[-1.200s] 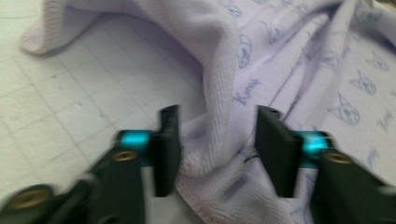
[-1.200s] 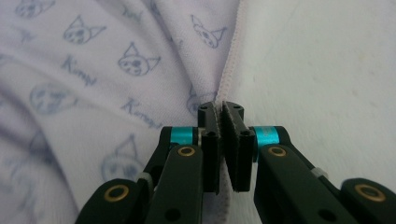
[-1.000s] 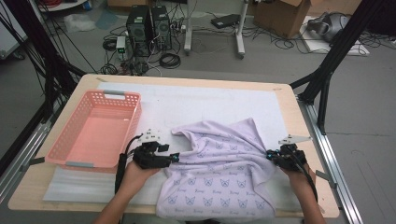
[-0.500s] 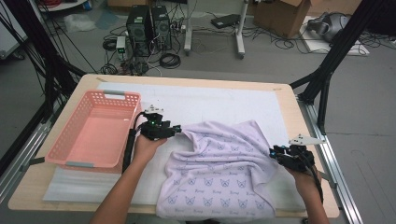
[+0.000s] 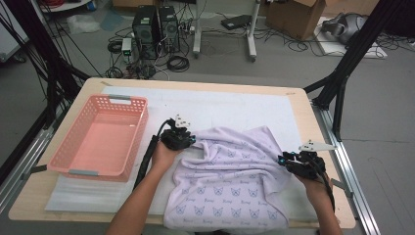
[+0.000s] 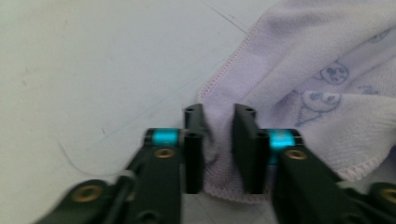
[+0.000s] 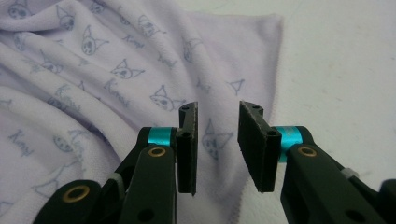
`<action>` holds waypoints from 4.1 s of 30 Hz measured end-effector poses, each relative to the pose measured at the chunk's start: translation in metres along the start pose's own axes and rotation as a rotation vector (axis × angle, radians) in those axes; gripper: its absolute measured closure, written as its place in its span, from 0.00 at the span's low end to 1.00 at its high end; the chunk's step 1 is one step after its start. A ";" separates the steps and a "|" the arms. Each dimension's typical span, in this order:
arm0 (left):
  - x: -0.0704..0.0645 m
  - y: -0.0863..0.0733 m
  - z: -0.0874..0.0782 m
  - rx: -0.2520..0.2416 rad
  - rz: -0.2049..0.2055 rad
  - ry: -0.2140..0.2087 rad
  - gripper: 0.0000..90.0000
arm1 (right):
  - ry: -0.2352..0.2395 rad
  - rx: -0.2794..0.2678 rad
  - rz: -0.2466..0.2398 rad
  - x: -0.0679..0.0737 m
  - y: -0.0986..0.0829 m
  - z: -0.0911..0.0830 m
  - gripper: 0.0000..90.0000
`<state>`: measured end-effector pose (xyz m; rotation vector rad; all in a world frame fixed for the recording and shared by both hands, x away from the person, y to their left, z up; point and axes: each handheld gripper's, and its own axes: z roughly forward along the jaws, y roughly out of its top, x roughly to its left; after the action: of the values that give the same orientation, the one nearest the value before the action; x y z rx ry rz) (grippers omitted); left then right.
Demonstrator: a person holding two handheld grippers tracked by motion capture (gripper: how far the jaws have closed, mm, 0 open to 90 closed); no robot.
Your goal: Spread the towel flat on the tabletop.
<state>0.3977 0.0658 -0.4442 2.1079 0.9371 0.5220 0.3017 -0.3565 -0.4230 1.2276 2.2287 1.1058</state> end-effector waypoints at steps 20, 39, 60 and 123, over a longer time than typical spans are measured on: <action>0.042 -0.002 -0.009 -0.054 -0.293 0.051 0.47 | -0.045 0.010 0.057 -0.022 0.036 0.052 0.64; 0.041 -0.002 -0.009 -0.036 -0.291 0.045 0.48 | -0.046 0.152 -0.024 -0.042 0.101 0.144 0.95; 0.010 0.006 0.013 -0.007 -0.273 -0.017 0.45 | -0.257 -0.102 0.172 -0.077 0.103 0.099 0.67; 0.037 -0.017 -0.007 -0.058 -0.371 0.062 0.53 | -0.221 -0.026 0.108 -0.048 0.050 0.088 0.85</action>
<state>0.4097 0.1047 -0.4505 1.8163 1.2976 0.4168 0.4103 -0.3399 -0.4420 1.4008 1.9981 0.9819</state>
